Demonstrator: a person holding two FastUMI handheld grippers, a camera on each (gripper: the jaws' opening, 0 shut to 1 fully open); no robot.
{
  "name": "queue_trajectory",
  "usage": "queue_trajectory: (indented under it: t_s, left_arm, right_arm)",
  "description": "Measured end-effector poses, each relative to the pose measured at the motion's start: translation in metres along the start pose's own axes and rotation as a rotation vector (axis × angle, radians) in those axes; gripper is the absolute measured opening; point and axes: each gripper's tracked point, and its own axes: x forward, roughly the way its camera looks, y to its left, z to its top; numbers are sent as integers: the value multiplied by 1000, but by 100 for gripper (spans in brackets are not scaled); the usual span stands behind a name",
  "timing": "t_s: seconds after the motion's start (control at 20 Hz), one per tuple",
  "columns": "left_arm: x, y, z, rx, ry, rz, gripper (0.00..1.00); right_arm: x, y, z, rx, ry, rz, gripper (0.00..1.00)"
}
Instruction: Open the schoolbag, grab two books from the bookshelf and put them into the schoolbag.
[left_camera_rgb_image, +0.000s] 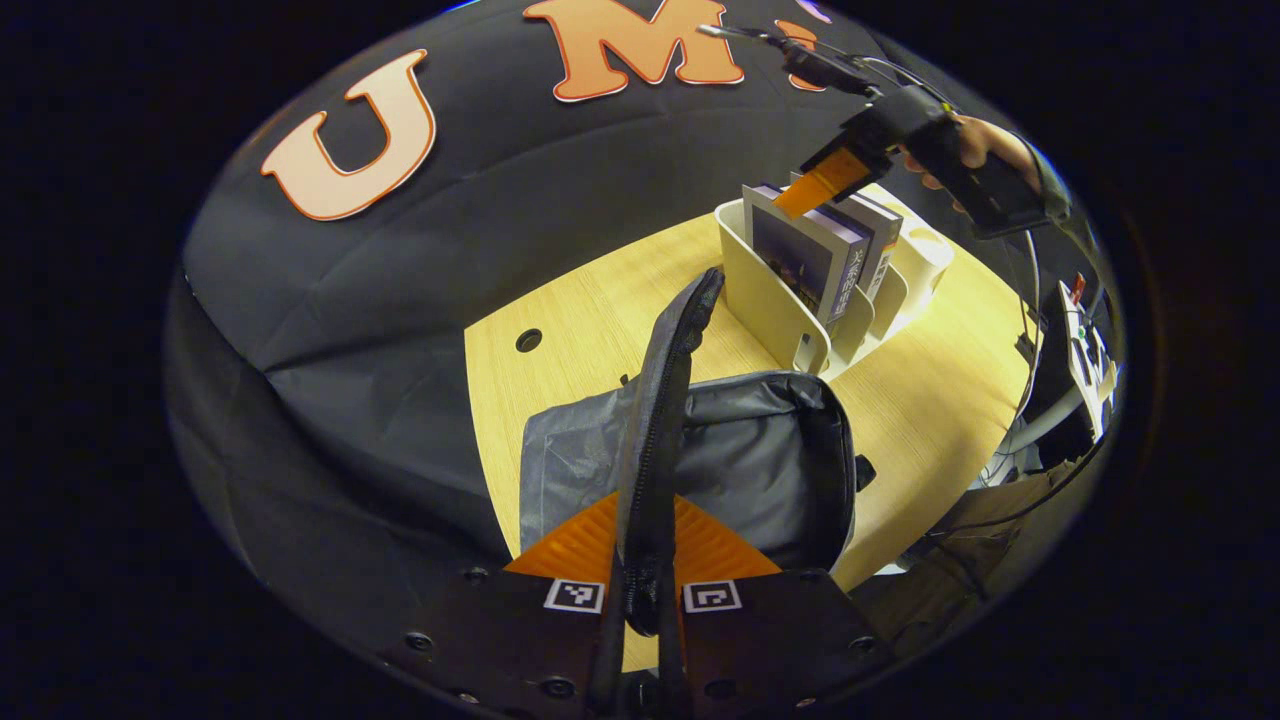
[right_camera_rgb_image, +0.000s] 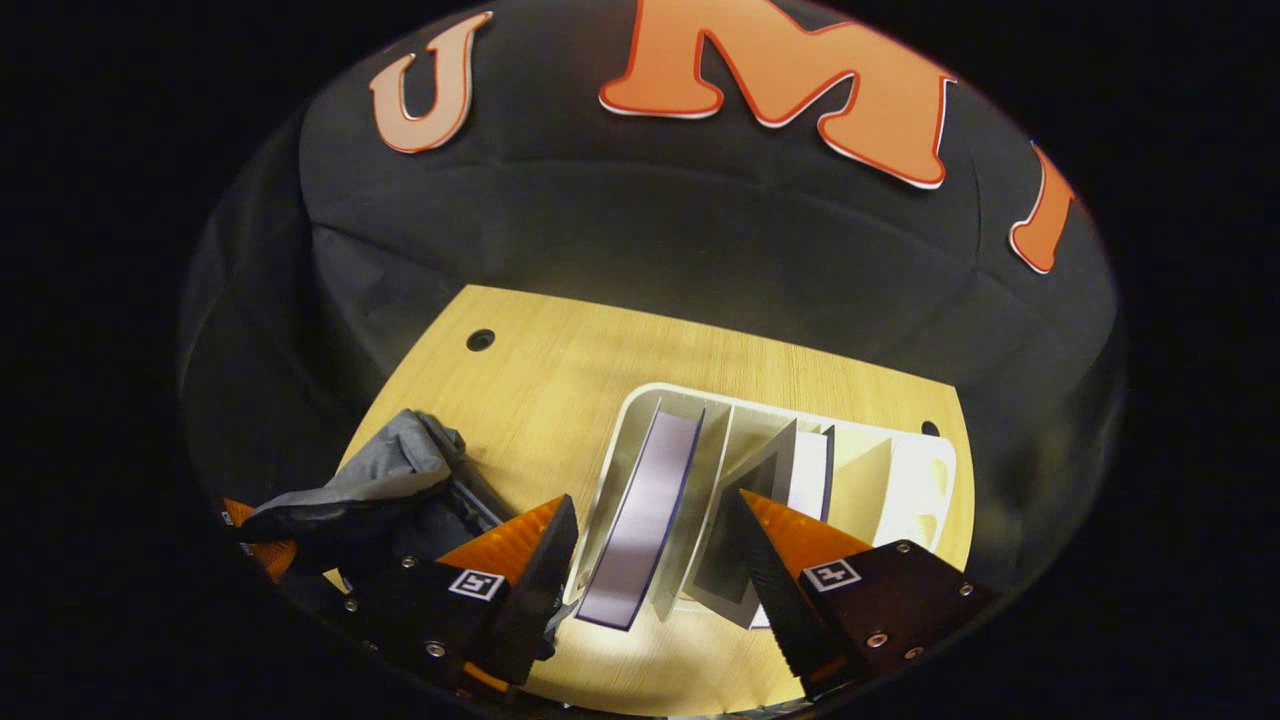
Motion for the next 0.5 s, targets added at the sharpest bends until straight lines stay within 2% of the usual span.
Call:
queue_trajectory:
  t_s: [0.15,0.3,0.4,0.45,0.5]
  left_arm:
    - [-1,-2,2,0,10,-37,15]
    - [-2,0,1,28,3,-51,15]
    - [-1,-1,0,26,-3,-61,15]
    - [-1,0,0,24,-5,-66,15]
    - [-1,2,-1,22,-6,-70,15]
  right_arm:
    - [17,3,-11,49,122,3,85]
    - [28,12,-15,88,192,20,77]
    - [34,14,-19,131,227,6,67]
    - [39,12,-19,146,232,-9,50]
    - [41,9,-21,160,237,-29,51]
